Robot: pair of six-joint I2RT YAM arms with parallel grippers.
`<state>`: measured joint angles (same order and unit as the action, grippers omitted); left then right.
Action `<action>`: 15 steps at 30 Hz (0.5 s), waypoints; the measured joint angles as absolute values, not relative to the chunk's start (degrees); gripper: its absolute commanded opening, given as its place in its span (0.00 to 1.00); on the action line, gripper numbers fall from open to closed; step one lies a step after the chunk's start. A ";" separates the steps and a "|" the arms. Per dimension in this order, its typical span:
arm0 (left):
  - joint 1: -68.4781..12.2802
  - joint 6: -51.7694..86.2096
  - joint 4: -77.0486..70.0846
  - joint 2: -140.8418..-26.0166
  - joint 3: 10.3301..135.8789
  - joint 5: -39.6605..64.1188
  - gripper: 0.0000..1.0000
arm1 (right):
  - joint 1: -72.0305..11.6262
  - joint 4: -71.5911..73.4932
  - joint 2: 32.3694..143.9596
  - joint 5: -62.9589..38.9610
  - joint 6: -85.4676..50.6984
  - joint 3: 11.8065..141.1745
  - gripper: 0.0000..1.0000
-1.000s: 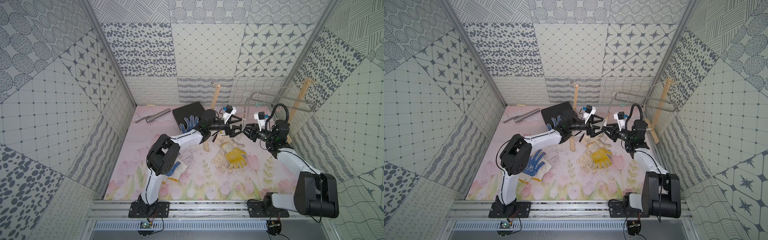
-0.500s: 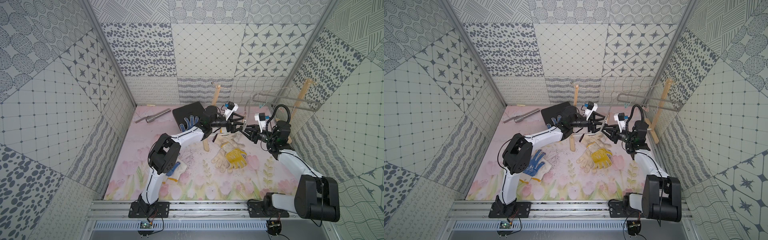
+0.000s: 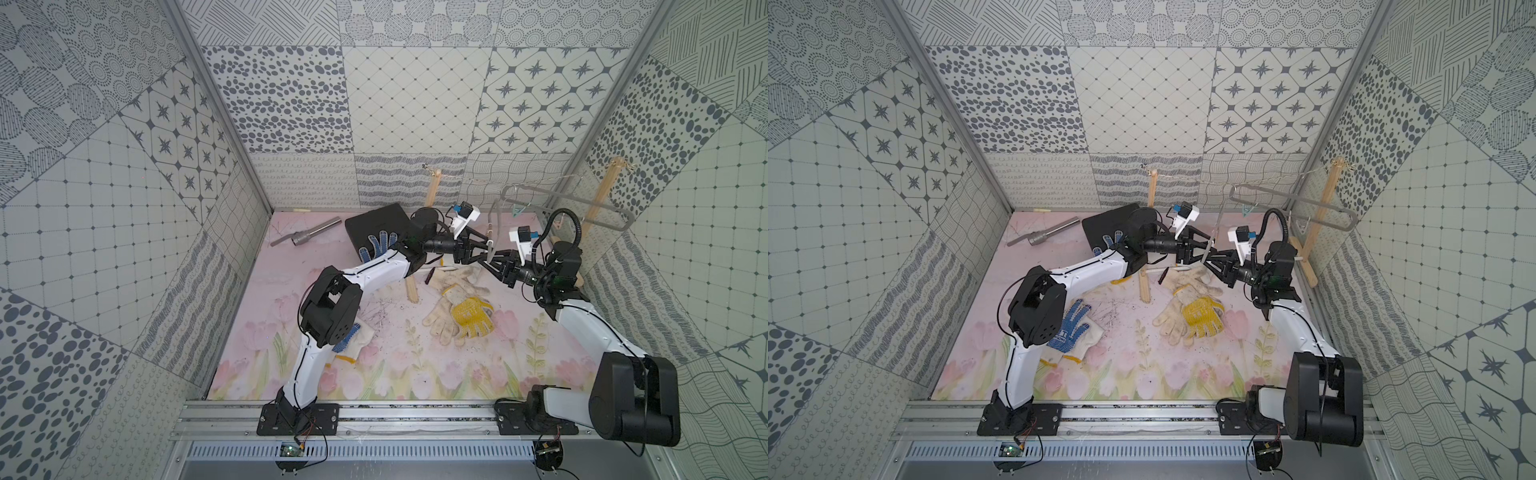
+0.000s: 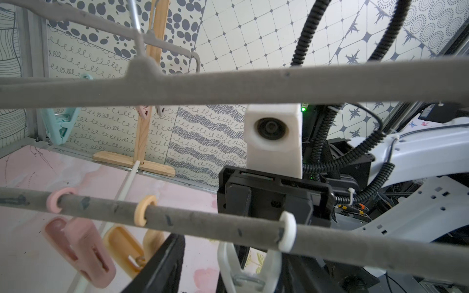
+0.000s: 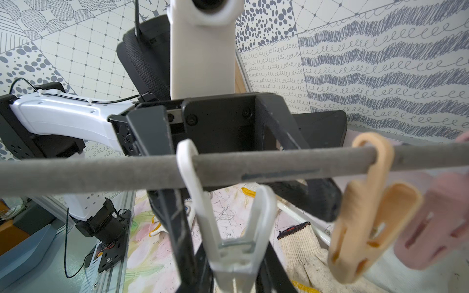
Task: Clip the gloves onto a hanger to dry
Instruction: Open the clamp at the hanger.
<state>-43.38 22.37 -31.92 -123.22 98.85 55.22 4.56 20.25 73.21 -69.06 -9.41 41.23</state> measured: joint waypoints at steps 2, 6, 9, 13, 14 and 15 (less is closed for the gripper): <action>-43.38 23.38 -32.18 -123.22 98.65 55.75 0.39 | 4.54 20.10 73.21 -69.04 -9.39 41.23 0.15; -43.42 25.23 -33.26 -123.28 98.37 56.95 0.26 | 4.51 19.90 73.21 -68.77 -9.13 41.01 0.15; -43.42 26.92 -34.61 -123.66 98.17 57.45 0.14 | 4.51 19.90 73.21 -68.82 -8.56 40.77 0.15; -43.35 28.49 -37.17 -124.40 98.02 58.24 0.01 | 4.54 19.51 73.21 -68.69 -8.51 40.58 0.26; -43.35 28.93 -37.87 -124.51 97.93 58.39 0.01 | 4.54 19.44 73.21 -68.60 -8.47 40.58 0.41; -43.35 29.34 -38.37 -124.62 97.84 58.41 0.00 | 4.51 19.25 73.21 -68.69 -8.40 40.58 0.53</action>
